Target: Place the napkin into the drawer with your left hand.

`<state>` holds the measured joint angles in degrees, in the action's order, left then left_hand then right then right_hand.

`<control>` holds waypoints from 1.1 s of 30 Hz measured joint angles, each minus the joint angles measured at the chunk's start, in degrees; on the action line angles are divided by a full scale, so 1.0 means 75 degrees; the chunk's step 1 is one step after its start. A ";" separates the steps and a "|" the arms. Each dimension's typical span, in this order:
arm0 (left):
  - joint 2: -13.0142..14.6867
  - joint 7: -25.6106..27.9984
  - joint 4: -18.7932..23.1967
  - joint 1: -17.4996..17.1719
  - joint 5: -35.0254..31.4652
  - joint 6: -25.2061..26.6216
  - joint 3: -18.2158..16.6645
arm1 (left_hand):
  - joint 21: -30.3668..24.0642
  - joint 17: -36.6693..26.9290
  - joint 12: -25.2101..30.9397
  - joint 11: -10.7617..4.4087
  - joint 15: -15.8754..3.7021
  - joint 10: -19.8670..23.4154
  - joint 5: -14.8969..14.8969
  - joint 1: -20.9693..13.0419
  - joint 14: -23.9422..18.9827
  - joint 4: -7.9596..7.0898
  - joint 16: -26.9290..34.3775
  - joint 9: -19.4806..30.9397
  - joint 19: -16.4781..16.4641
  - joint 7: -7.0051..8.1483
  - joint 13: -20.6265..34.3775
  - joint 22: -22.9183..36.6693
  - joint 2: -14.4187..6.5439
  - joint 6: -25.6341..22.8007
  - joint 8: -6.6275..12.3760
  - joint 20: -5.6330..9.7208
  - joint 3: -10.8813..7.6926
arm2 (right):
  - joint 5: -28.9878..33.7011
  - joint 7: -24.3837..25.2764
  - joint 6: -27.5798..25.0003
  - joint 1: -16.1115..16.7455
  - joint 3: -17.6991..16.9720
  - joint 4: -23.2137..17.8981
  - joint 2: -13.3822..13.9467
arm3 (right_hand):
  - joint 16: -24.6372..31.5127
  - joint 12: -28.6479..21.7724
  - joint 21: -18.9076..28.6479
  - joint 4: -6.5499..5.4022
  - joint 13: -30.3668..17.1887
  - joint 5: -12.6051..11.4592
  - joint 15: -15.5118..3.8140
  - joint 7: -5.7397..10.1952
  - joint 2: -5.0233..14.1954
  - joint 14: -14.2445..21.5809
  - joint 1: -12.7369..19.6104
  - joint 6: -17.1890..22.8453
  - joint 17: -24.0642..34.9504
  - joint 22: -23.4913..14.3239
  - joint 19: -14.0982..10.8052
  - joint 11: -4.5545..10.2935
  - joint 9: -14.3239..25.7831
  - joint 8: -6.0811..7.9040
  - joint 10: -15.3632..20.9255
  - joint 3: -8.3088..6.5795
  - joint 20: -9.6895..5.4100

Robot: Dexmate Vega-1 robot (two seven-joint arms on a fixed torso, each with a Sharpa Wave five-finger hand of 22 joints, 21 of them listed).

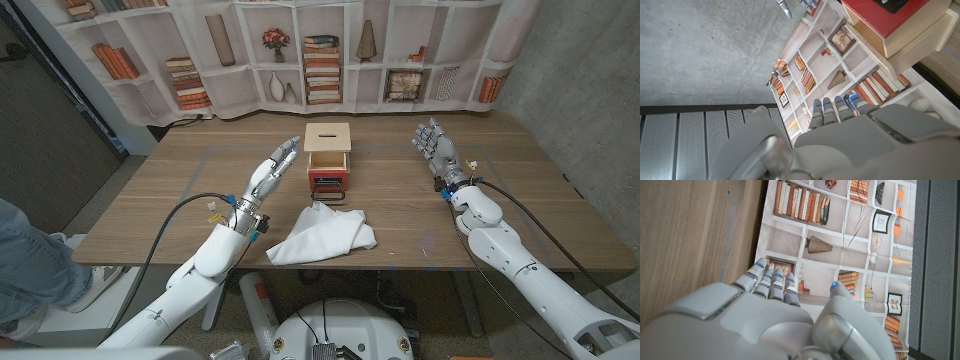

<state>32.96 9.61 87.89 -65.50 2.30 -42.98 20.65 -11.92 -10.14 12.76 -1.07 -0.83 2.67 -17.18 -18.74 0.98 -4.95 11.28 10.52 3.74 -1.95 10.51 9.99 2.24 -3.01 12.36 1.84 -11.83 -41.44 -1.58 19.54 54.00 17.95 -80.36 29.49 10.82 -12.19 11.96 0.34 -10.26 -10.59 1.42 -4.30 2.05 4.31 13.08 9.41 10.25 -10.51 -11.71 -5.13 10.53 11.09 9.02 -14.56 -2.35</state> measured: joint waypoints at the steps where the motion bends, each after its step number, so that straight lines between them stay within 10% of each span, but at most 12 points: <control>1: -0.0008 0.0000 0.0000 0.0015 0.0000 0.0000 0.0014 | 0.0000 0.0000 0.0001 -0.0007 0.0002 0.0008 0.0000 -0.0014 -0.0004 0.0000 0.0000 0.0000 -0.0024 0.0027 0.0000 0.0000 -0.0014 -0.0025 0.0029 0.0024 0.0000 | -0.0010 -0.0008 0.0011 0.0000 0.0000 0.0000 0.0000 | 0.0000 0.0000 0.0000 0.0000 0.0000 0.0000 0.0000 0.0000 0.0000 0.0000 0.0000 0.0000 0.0000 0.0000 0.0000 0.0000 0.0000 0.0000 0.0000 0.0000 0.0000; 33: 0.0278 0.0794 0.0959 -0.0597 -0.1872 0.0487 -0.0124 | -0.0051 -0.0001 0.0006 -0.0110 -0.0107 0.0347 -0.0171 -0.0161 -0.0274 0.0084 0.0000 0.0000 -0.0334 0.0122 0.0000 0.0000 -0.0040 -0.0418 0.0059 0.0012 0.0039 | -0.0118 -0.0176 0.0072 -0.0105 -0.0032 0.0186 -0.0084 | 0.0000 0.0000 0.0000 0.0031 0.0000 0.0000 0.0000 -0.0028 0.0041 -0.0001 0.0041 0.0028 0.0000 0.0001 0.0000 0.0000 0.0000 0.0000 -0.0001 0.0033 0.0000</control>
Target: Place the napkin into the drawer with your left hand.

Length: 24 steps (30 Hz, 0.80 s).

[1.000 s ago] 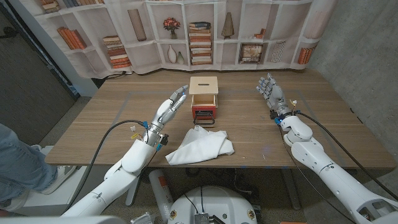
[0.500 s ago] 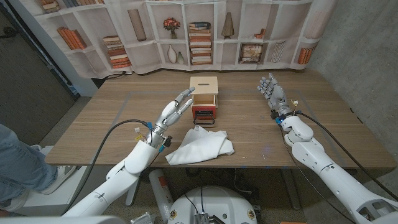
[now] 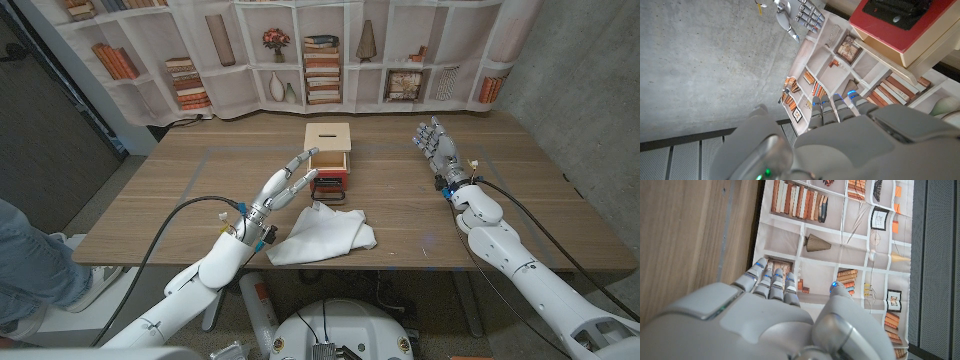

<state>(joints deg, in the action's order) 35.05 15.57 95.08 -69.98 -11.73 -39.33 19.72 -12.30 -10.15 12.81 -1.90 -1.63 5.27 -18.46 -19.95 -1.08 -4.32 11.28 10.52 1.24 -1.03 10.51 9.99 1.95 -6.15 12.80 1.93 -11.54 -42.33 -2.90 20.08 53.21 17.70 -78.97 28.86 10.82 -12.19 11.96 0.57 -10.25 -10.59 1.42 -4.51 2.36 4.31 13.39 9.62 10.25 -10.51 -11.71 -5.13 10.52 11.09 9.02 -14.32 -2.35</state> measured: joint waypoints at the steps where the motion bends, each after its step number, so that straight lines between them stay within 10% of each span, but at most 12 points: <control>1: 0.0000 0.0008 0.0000 0.0000 -0.0010 0.0009 0.0000 | 0.0000 0.0000 0.0000 -0.0001 0.0000 0.0022 0.0000 0.0000 0.0000 0.0000 0.0000 0.0000 0.0000 0.0002 0.0000 0.0000 0.0000 -0.0002 0.0000 0.0000 0.0000 | 0.0000 0.0000 0.0000 -0.0001 0.0000 0.0001 -0.0001 | 0.0000 0.0000 0.0000 0.0000 0.0000 0.0000 0.0000 0.0000 0.0000 0.0000 0.0000 0.0000 0.0000 0.0000 0.0000 0.0000 0.0000 0.0000 0.0000 0.0000 0.0000; 24: 0.0473 0.1187 0.1393 -0.0800 -0.1884 0.1449 -0.0182 | 0.0000 -0.0001 0.0000 -0.0130 -0.0045 0.0278 -0.0148 -0.0300 -0.0317 0.0125 0.0000 0.0000 -0.0207 0.0043 0.0000 0.0000 -0.0099 -0.0370 0.0059 -0.0016 -0.0062 | -0.0034 -0.0133 0.0089 -0.0043 0.0011 0.0081 -0.0043 | 0.0000 0.0000 0.0000 -0.0001 0.0000 0.0000 -0.0002 0.0029 0.0000 0.0002 0.0000 0.0028 -0.0001 0.0000 0.0000 0.0003 0.0000 0.0000 0.0003 0.0000 0.0000</control>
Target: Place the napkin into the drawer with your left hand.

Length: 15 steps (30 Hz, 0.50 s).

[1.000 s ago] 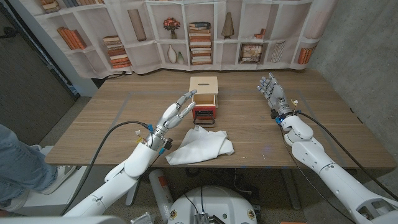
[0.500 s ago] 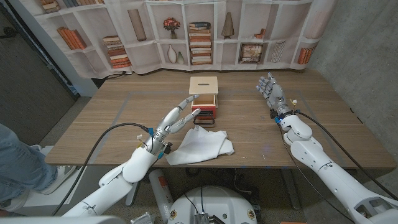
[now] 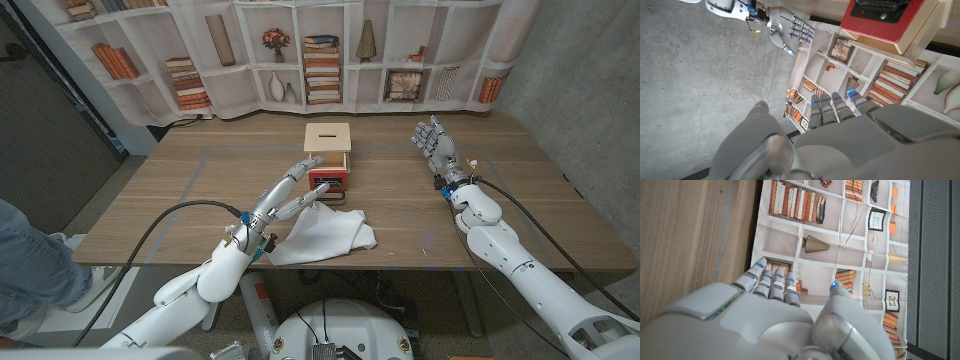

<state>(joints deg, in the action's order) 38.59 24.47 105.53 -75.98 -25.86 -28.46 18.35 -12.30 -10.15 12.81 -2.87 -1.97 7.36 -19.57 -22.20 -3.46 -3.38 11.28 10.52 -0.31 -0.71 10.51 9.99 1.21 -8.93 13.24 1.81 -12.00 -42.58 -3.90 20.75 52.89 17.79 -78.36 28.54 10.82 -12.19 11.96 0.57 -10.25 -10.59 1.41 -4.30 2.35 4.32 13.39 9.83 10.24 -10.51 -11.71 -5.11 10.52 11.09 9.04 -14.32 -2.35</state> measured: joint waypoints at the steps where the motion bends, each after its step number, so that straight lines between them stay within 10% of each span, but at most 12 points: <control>1: 0.0005 0.0068 0.0019 -0.0010 -0.0103 0.0059 0.0007 | 0.0000 0.0000 0.0000 -0.0026 -0.0025 0.0026 0.0000 -0.0002 -0.0025 0.0000 0.0000 0.0000 -0.0001 0.0000 0.0000 0.0000 -0.0002 0.0000 0.0000 -0.0002 0.0000 | -0.0003 -0.0002 0.0003 -0.0001 -0.0002 0.0005 -0.0002 | 0.0000 0.0000 0.0000 0.0001 0.0000 0.0000 -0.0020 0.0000 0.0000 0.0020 0.0000 0.0000 0.0000 0.0000 0.0000 0.0026 0.0000 0.0000 0.0026 0.0002 0.0000; 15: 0.0253 0.0701 0.0475 -0.0115 -0.1107 0.0945 0.0297 | 0.0000 0.0000 0.0000 -0.0026 0.0015 0.0189 -0.0053 -0.0112 -0.0150 0.0063 0.0000 0.0000 -0.0135 0.0054 0.0000 0.0000 -0.0033 -0.0191 0.0000 0.0007 0.0002 | -0.0053 -0.0083 0.0075 -0.0021 -0.0028 0.0103 -0.0032 | 0.0000 0.0000 0.0000 0.0031 0.0000 0.0000 -0.0026 0.0004 0.0000 0.0026 0.0000 0.0004 0.0000 0.0000 0.0000 -0.0003 0.0000 0.0000 0.0080 0.0032 0.0000</control>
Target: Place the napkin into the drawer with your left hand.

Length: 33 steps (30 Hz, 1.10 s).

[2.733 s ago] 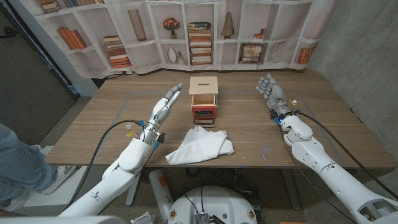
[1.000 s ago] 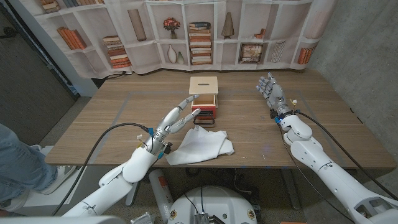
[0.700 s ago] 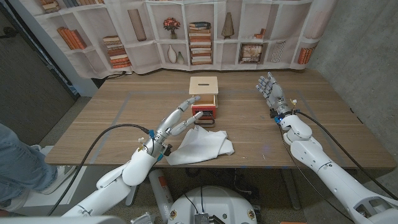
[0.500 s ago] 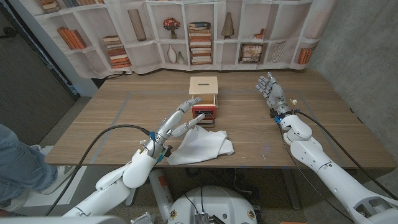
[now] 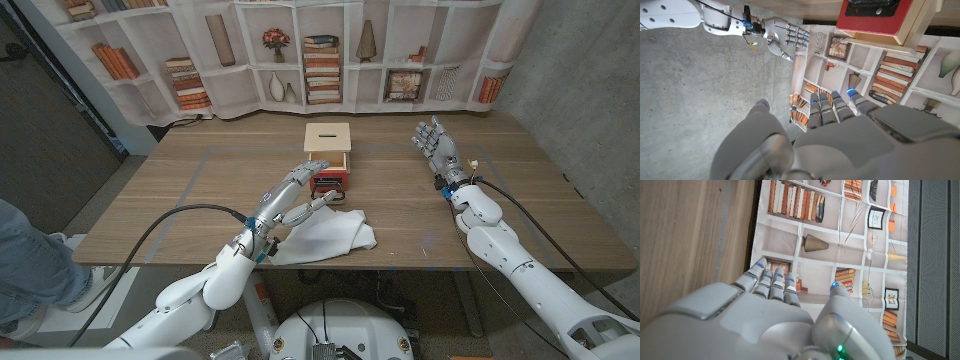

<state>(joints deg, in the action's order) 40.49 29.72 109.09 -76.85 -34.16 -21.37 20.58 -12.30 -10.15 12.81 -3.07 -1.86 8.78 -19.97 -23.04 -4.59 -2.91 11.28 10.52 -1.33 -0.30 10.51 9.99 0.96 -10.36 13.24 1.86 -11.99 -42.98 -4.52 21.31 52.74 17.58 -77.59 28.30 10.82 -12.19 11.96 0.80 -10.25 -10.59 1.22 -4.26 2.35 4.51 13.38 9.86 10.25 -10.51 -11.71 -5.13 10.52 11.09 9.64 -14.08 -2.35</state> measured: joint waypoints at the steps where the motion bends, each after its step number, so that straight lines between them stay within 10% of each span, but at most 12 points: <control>1: 0.0000 0.0000 0.0000 0.0000 0.0000 0.0000 0.0000 | 0.0000 0.0000 0.0000 0.0000 0.0000 0.0000 0.0000 -0.0014 0.0000 0.0000 0.0000 0.0000 -0.0013 0.0000 0.0000 0.0000 0.0014 0.0000 0.0000 0.0013 0.0000 | -0.0002 -0.0003 0.0001 0.0000 0.0000 0.0001 0.0000 | 0.0000 0.0000 0.0000 0.0000 0.0000 0.0000 0.0000 0.0015 0.0000 0.0000 0.0000 0.0015 0.0000 0.0000 0.0000 0.0000 0.0000 0.0000 0.0000 0.0000 0.0000; 20: 0.0481 0.0087 0.0741 0.0026 -0.0909 0.1334 0.0468 | 0.0000 0.0000 0.0000 -0.0068 -0.0039 0.0124 -0.0074 -0.0153 -0.0119 0.0110 0.0000 0.0000 -0.0040 0.0055 0.0000 0.0000 0.0093 -0.0136 0.0045 0.0040 -0.0018 | -0.0084 -0.0129 0.0082 -0.0014 -0.0051 0.0112 -0.0016 | 0.0000 0.0000 0.0000 0.0000 0.0000 0.0000 0.0028 0.0024 0.0000 0.0028 0.0000 0.0024 0.0000 0.0000 0.0000 0.0000 0.0000 0.0000 -0.0001 0.0000 0.0000; 33: 0.0739 -0.0192 0.1272 -0.0011 -0.1261 0.2217 0.0750 | -0.0030 0.0000 0.0000 -0.0068 -0.0043 0.0124 -0.0192 -0.0424 -0.0197 0.0297 0.0000 0.0000 -0.0391 0.0139 0.0000 0.0000 0.0305 -0.0160 0.0005 -0.0346 0.0061 | -0.0168 -0.0226 0.0116 -0.0012 -0.0091 0.0166 -0.0030 | 0.0000 0.0000 0.0000 -0.0001 0.0000 0.0000 -0.0014 0.0065 0.0000 0.0070 0.0000 0.0065 0.0000 0.0000 0.0000 0.0041 0.0000 0.0000 0.0040 0.0000 0.0000</control>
<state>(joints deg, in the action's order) 46.03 28.29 118.63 -76.93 -43.62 -4.74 26.20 -12.53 -10.15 12.81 -3.58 -2.18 9.70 -21.41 -26.22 -6.06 -0.69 11.28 10.52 -4.26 0.74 10.51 9.99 3.24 -11.56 13.28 -0.74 -11.53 -44.25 -6.21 22.19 52.65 16.89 -76.34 28.07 10.82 -12.19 11.96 0.80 -10.25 -10.59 1.11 -3.78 2.35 5.03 13.38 10.35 10.25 -10.51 -11.71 -4.82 10.52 11.09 9.94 -14.08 -2.35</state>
